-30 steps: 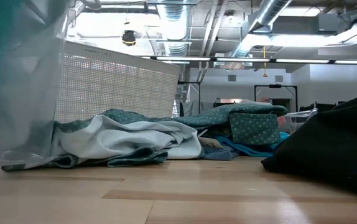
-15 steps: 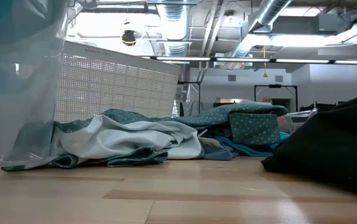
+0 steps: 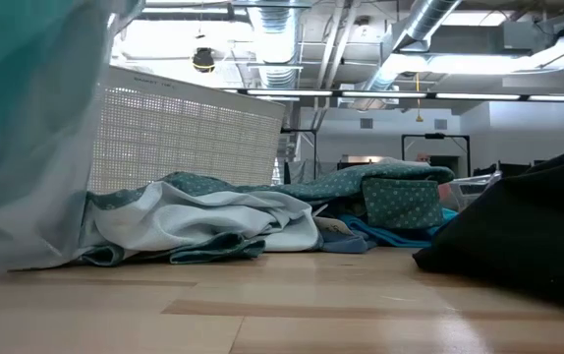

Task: Pick & Place Cloths
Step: Put the light blue shorts into the bottom transparent bin

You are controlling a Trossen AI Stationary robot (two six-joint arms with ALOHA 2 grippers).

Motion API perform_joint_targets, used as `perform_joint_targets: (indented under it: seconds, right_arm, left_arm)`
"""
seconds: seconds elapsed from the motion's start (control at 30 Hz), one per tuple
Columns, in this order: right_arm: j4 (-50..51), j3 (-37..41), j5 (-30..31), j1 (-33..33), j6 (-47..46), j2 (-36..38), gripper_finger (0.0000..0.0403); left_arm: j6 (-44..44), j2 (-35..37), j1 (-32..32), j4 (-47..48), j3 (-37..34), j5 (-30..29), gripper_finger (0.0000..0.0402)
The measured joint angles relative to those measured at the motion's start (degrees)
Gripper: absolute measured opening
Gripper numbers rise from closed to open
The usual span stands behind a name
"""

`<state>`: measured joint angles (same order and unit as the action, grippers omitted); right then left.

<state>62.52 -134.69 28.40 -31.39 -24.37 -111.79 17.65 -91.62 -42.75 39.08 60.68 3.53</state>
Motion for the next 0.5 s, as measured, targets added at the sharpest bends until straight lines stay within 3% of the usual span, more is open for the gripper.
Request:
perform_joint_targets:
  seconds: [0.13,0.3,0.5]
  right_arm:
    - [0.0,0.0,0.1,0.0,0.1,-0.1,0.0194]
    - [-0.1,0.0,0.4,0.5,-0.1,-0.1,0.0185]
    - [0.2,0.0,0.2,0.4,0.3,-0.1,0.0179]
  left_arm:
    - [-6.6,-4.9,-0.2,-0.5,-0.6,2.0,0.0009]
    - [-7.4,-6.5,-0.1,-4.1,-4.4,10.0,0.0002]
    - [-10.0,-2.1,0.0,-9.3,-12.4,8.0,0.0005]
